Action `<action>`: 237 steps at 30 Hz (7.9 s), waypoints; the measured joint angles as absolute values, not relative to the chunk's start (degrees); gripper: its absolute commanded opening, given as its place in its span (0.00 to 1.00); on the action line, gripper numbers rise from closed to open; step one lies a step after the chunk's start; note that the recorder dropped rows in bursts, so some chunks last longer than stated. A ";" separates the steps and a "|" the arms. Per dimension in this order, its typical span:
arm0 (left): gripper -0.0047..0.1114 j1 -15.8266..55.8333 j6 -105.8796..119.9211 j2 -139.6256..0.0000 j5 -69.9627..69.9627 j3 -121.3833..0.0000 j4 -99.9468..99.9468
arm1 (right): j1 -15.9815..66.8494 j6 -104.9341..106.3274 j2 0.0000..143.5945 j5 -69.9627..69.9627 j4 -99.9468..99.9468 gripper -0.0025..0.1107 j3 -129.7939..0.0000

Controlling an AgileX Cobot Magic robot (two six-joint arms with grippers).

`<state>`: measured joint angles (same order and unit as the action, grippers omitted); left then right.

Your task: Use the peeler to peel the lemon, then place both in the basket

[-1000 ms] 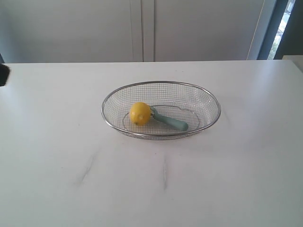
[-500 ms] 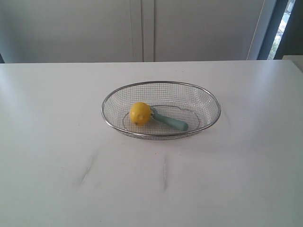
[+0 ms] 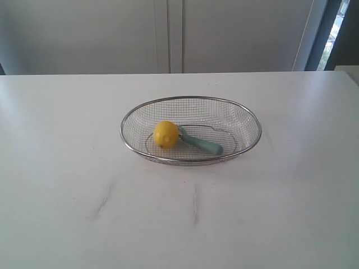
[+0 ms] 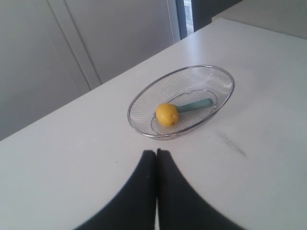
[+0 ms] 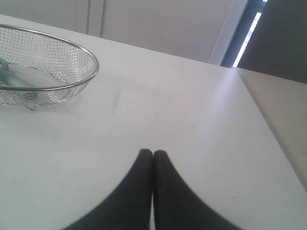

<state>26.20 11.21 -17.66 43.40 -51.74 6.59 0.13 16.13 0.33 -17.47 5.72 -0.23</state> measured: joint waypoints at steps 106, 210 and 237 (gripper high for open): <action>0.04 -2.03 11.21 -0.25 12.29 -0.28 6.23 | -4.45 16.13 0.33 -17.47 11.52 0.02 -0.16; 0.04 -2.03 1.58 -0.25 12.60 -0.28 6.15 | -0.97 4.25 0.33 -18.77 0.00 0.02 -0.11; 0.04 -2.03 1.58 -0.25 12.16 -0.28 6.15 | -0.97 4.25 0.33 -18.77 0.00 0.02 -0.11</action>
